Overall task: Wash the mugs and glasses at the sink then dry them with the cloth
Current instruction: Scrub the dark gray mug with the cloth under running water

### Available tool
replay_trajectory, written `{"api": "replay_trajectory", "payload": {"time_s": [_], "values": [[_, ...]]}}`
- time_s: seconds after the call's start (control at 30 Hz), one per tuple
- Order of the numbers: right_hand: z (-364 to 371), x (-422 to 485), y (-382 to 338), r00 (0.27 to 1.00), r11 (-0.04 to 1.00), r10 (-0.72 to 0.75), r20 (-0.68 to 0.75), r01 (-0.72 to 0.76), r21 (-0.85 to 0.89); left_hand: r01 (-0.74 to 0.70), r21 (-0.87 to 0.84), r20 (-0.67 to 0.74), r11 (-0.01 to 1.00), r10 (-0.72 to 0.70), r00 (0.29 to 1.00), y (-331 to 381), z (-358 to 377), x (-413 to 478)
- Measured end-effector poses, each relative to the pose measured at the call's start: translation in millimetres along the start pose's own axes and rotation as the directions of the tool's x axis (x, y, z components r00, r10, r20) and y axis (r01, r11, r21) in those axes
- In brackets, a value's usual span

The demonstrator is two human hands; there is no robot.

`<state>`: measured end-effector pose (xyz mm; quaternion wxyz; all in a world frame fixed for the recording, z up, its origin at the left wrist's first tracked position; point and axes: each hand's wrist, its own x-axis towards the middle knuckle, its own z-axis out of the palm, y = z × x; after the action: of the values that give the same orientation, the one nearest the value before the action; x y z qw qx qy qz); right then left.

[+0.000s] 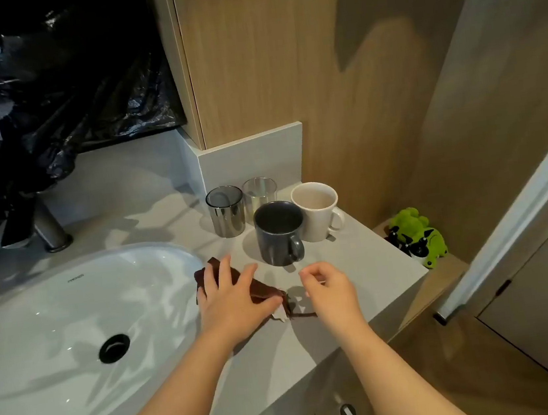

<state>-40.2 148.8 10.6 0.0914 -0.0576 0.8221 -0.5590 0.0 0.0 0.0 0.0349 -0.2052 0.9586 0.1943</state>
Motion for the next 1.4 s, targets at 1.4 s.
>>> {"api": "replay_trajectory", "payload": {"time_s": [1.4], "values": [[133.1,-24.0,-61.2,0.942,0.987,-0.040,0.334,-0.016,0.163,0.077,-0.902,-0.285,0.425,-0.721,0.632,-183.4,-75.9,-81.1]]}}
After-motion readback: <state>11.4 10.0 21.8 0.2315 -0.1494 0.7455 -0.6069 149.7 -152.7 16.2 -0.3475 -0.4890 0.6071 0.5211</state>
